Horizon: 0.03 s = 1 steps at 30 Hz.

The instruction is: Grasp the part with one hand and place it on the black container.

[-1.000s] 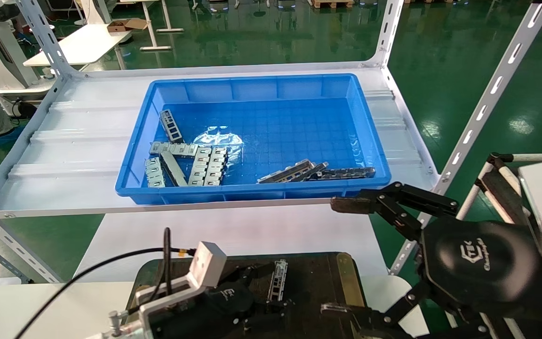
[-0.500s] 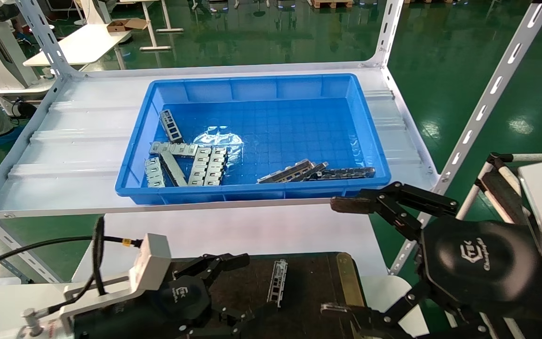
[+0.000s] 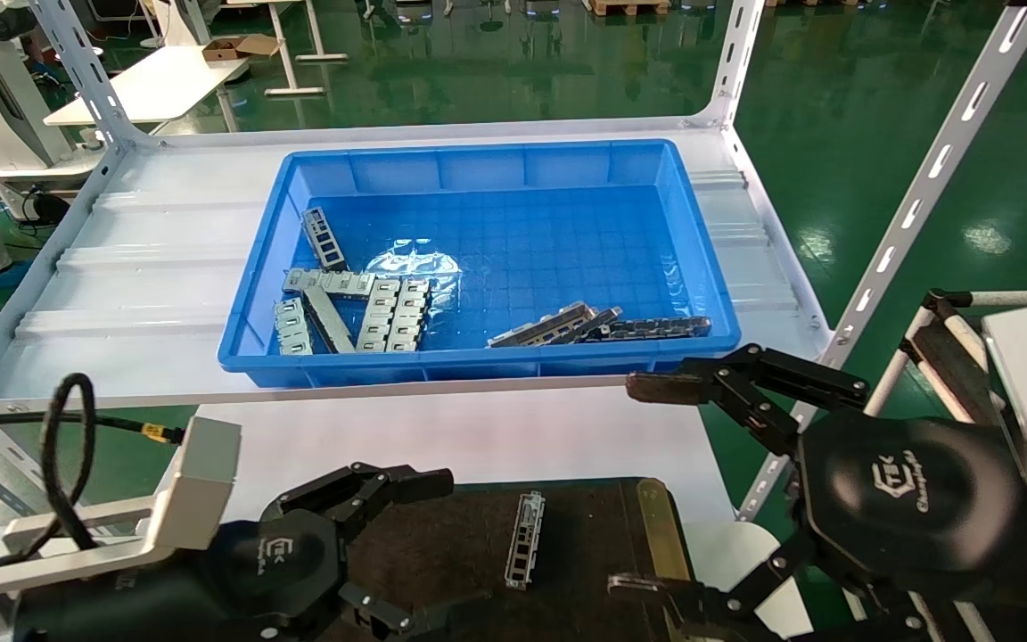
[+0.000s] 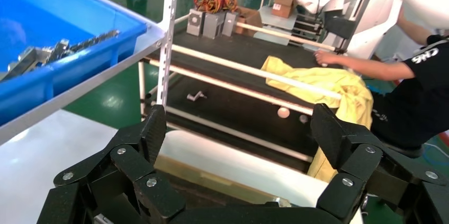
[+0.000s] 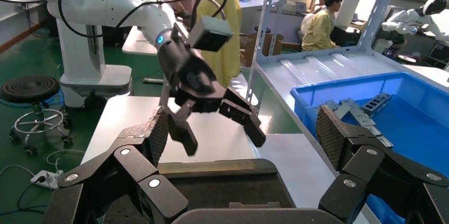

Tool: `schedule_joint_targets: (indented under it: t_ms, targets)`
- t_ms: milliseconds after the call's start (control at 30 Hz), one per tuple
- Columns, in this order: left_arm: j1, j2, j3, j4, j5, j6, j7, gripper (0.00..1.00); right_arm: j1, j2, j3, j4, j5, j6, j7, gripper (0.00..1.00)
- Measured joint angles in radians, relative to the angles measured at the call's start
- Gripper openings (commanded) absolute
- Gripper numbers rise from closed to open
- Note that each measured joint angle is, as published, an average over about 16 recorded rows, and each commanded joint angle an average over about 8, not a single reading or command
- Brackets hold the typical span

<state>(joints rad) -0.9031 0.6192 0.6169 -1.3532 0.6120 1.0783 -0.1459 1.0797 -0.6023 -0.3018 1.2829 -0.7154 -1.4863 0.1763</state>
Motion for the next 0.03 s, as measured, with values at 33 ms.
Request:
schedule_joint_targets:
  t_ms: [33]
  targets:
    - [-0.003, -0.003, -0.001, 0.0, -0.003, 0.006, -0.002, 1.0, 0.0, 0.0, 0.0, 0.0, 0.0, 0.0, 0.0, 1.0]
